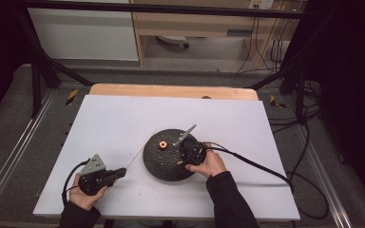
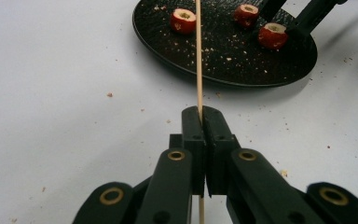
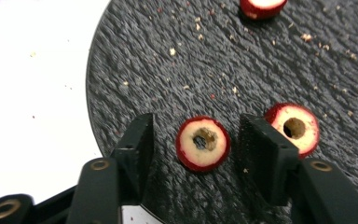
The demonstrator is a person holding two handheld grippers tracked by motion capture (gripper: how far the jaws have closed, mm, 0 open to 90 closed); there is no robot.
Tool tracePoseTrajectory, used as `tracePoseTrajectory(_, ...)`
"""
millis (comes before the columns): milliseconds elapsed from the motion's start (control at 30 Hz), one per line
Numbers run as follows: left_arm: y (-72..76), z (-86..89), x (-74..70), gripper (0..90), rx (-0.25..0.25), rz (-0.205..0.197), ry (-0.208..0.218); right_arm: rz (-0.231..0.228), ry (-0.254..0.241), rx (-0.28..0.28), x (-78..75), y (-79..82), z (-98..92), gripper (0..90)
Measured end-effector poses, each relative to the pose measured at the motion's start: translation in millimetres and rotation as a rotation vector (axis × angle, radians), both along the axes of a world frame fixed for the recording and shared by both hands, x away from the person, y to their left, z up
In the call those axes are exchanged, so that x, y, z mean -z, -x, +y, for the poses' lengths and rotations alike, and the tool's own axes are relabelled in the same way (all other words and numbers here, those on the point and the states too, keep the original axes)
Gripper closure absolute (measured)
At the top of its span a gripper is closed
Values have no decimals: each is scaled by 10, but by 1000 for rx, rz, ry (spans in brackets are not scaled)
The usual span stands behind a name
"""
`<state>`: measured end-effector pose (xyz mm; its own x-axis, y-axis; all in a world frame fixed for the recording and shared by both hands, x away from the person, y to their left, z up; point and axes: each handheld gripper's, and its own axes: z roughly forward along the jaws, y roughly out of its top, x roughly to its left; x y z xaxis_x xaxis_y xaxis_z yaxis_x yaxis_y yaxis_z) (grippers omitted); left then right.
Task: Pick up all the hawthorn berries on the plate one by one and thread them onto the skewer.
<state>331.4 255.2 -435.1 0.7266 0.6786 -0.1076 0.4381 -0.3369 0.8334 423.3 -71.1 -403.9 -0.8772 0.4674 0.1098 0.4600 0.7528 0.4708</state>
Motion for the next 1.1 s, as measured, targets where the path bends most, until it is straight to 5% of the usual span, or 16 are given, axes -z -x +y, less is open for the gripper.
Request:
tracePoseTrajectory(300, -3, -6, 4, 881, 2, 1, -4, 38, 36, -21, 67, -51, 19, 587)
tracePoseTrajectory(867, 1, -12, 2, 881, 5, -4, -9, 75, 43, -6, 74, -99, 19, 606)
tracePoseTrajectory(1100, 11, -20, -1, 881, 6, -8, -10, 43, -38, 48, -76, -58, -48, 608)
